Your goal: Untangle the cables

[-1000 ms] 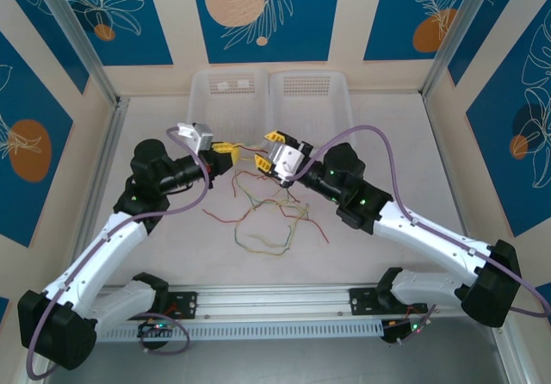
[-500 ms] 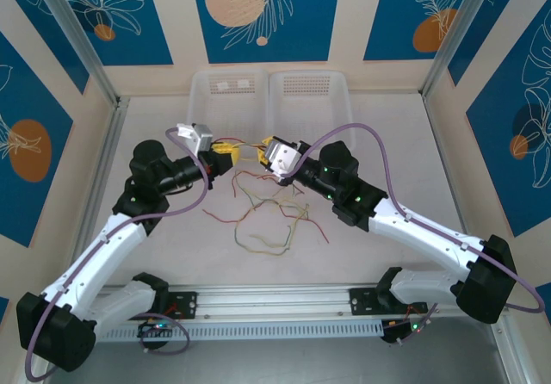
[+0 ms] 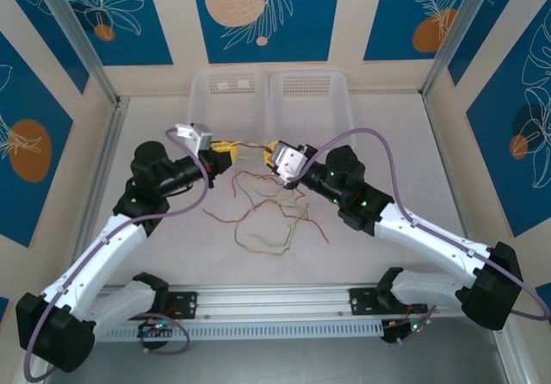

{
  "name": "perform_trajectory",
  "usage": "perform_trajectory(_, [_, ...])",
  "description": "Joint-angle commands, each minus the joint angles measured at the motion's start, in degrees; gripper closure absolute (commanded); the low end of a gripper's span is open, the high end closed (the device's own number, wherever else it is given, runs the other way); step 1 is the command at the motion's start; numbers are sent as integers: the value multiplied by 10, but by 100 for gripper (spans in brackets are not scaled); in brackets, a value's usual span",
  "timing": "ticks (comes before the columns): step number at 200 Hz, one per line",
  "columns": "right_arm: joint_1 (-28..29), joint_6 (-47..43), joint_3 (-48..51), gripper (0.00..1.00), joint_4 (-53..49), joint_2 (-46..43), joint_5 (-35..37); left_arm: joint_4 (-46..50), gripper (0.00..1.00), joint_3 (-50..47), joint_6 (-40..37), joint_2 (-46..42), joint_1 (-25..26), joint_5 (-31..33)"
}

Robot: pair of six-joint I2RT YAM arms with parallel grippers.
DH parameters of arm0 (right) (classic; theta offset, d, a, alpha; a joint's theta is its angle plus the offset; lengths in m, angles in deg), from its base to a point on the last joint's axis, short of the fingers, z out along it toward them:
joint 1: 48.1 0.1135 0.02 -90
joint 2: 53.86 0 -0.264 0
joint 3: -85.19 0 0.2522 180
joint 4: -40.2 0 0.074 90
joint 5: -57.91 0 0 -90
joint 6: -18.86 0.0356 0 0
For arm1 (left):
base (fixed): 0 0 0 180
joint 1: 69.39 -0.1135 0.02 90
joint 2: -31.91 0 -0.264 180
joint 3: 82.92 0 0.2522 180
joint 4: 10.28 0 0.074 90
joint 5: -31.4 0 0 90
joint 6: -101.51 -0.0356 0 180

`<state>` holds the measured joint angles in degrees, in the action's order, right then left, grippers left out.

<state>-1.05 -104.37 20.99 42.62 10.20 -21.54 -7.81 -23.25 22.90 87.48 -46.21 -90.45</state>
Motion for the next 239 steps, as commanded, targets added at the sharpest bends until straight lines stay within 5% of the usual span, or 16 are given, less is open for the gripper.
perform_trajectory(1, [-9,19,9,89,-18,-23,0,-12,100,-6,-4,-13,2,23])
perform_trajectory(12, [-14,25,7,100,-34,-27,-12,-13,100,-6,-3,-12,2,23])
perform_trajectory(45, [-17,31,5,100,-46,-27,-22,-15,100,-3,1,-11,2,20])
perform_trajectory(65, [-14,34,8,74,-36,-27,-21,-16,100,2,7,-8,2,8])
perform_trajectory(77, [-11,32,15,68,-21,-27,-19,-12,100,4,7,-7,2,1])
perform_trajectory(239, [5,-8,-23,65,24,35,-16,-23,100,1,13,-1,2,-24])
